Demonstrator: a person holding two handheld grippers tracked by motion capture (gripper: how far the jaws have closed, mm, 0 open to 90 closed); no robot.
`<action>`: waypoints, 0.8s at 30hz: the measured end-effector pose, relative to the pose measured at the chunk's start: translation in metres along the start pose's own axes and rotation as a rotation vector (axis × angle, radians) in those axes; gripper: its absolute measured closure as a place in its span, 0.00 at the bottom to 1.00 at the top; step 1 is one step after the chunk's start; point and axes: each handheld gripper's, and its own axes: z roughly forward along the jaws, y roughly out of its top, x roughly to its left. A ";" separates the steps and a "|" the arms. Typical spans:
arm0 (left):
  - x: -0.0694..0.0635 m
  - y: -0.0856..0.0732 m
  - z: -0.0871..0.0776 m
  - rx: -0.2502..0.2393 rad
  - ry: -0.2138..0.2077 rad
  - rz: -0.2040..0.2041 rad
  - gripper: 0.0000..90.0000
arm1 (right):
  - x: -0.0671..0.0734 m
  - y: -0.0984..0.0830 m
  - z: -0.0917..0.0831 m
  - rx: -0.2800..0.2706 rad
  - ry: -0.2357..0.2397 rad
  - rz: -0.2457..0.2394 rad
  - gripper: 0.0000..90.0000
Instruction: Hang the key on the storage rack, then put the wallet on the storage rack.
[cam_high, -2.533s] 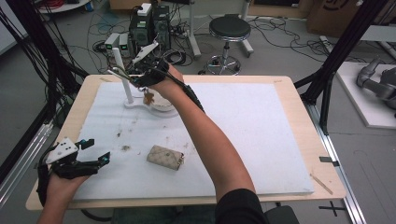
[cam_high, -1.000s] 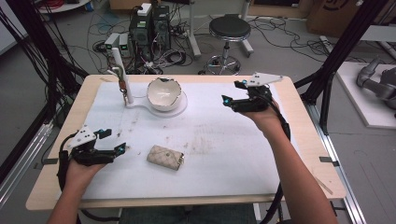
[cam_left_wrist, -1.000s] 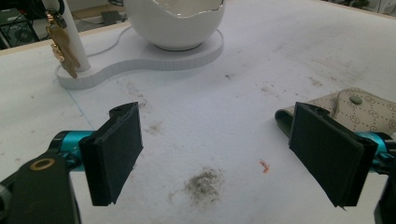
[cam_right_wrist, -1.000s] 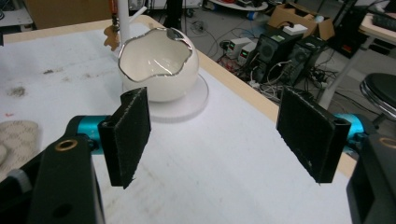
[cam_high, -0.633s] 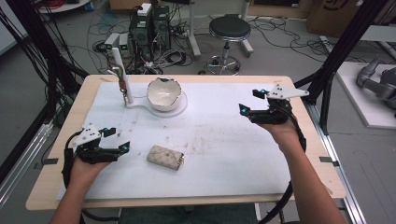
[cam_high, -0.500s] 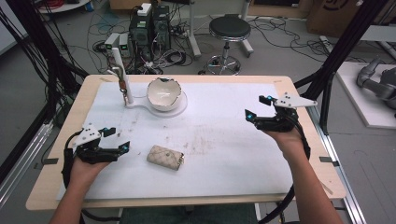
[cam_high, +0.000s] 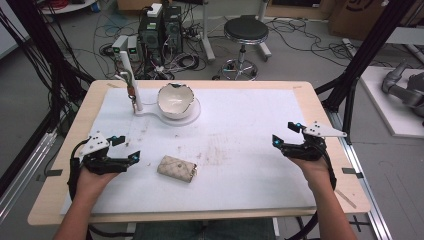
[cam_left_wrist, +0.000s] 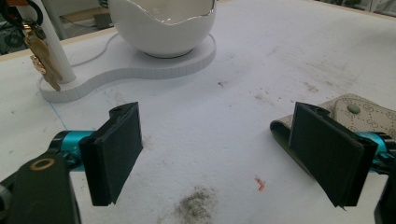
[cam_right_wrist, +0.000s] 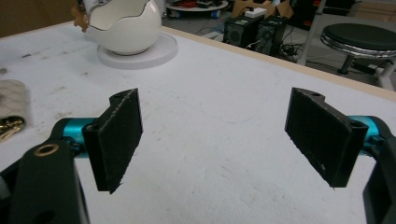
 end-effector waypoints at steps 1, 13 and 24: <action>0.000 0.000 -0.001 0.000 0.002 -0.004 0.19 | 0.000 0.000 0.000 -0.002 -0.002 0.002 0.22; 0.001 -0.004 -0.009 0.004 0.014 -0.003 0.19 | -0.003 0.003 0.003 -0.014 0.010 0.009 0.22; 0.001 -0.005 -0.013 0.003 0.022 -0.005 0.19 | 0.013 0.010 0.013 -0.003 0.046 -0.027 0.22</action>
